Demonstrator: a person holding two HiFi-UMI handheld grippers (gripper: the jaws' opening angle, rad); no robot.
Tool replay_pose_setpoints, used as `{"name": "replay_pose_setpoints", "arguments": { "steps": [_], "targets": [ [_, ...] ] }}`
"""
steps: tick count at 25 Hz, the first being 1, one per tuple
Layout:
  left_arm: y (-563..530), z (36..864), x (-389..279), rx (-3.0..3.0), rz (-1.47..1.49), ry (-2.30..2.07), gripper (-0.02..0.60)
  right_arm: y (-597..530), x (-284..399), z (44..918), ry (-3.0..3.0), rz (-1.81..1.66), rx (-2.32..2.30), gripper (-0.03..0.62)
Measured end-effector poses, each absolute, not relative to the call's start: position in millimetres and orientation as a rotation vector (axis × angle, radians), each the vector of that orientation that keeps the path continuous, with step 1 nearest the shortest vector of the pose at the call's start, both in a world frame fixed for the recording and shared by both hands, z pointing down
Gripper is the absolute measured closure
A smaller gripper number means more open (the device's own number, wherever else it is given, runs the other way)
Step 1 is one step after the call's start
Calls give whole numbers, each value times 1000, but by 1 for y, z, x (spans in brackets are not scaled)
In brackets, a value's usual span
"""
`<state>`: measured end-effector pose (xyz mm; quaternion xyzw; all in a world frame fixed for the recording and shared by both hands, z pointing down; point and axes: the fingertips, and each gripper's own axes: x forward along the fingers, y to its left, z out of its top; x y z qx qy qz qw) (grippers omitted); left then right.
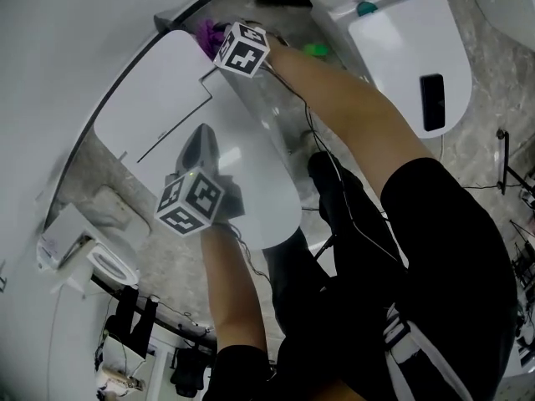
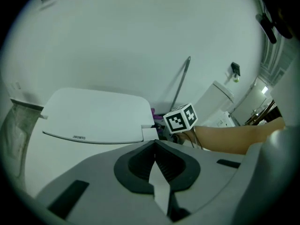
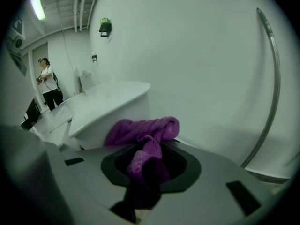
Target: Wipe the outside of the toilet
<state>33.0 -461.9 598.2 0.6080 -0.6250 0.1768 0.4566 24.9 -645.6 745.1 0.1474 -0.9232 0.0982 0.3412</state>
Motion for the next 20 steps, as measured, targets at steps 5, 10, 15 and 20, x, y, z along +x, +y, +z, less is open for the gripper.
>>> {"name": "replay_pose_setpoints", "arguments": {
  "steps": [5, 10, 15, 20],
  "targets": [
    [-465, 604, 46, 1502, 420, -1537, 575, -641, 26, 757, -2425, 357, 370, 488],
    [-459, 609, 49, 1481, 447, -1543, 575, -642, 25, 757, -2406, 385, 364, 491],
    [-449, 614, 56, 1470, 460, -1522, 575, -643, 27, 772, -2330, 363, 366, 491],
    [-438, 616, 59, 1482, 470, -1502, 576, -636, 32, 789, -2281, 417, 388, 494]
  ]
}}
